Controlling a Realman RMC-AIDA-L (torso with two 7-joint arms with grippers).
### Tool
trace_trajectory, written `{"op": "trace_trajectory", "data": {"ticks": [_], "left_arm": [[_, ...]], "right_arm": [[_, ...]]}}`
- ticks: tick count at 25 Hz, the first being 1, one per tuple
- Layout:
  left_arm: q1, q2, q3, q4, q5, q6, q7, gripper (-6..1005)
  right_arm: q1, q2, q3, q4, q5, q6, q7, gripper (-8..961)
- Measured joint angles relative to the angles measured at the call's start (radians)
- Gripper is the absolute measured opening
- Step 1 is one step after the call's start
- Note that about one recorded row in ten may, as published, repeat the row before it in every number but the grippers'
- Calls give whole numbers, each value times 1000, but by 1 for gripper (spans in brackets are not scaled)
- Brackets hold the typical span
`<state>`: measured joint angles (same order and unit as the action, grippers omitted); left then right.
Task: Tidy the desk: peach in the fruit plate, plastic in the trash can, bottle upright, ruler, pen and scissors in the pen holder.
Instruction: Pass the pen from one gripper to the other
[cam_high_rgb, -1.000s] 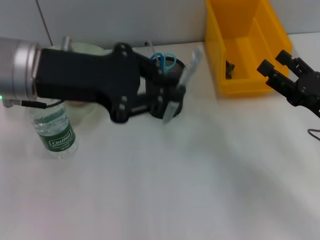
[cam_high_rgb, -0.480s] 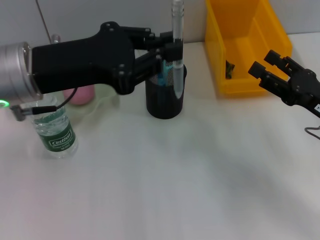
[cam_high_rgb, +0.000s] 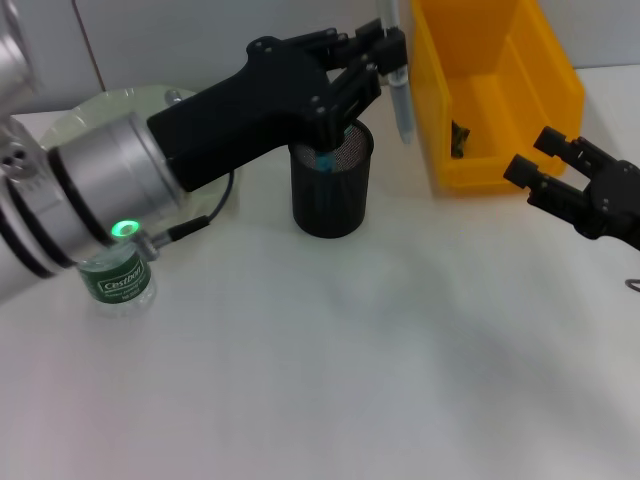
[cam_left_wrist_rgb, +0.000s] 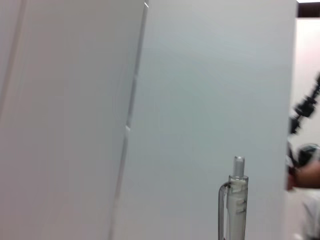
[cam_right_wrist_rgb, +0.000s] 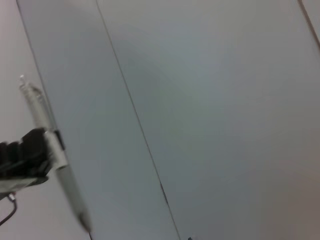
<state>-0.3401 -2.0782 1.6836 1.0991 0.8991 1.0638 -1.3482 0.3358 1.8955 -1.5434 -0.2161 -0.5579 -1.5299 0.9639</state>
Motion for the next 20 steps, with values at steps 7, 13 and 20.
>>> {"op": "trace_trajectory", "data": {"ticks": [7, 13, 20], "left_arm": [[-54, -2, 225, -197, -498, -124, 398, 150], [-120, -2, 401, -351, -930, -131, 730, 151], [-150, -2, 477, -448, -1164, -123, 893, 151]], "right_arm": [[-5, -8, 12, 3, -57, -2, -2, 826], [0, -11, 25, 0, -85, -3, -7, 826], [20, -8, 17, -16, -91, 1, -1, 826]]}}
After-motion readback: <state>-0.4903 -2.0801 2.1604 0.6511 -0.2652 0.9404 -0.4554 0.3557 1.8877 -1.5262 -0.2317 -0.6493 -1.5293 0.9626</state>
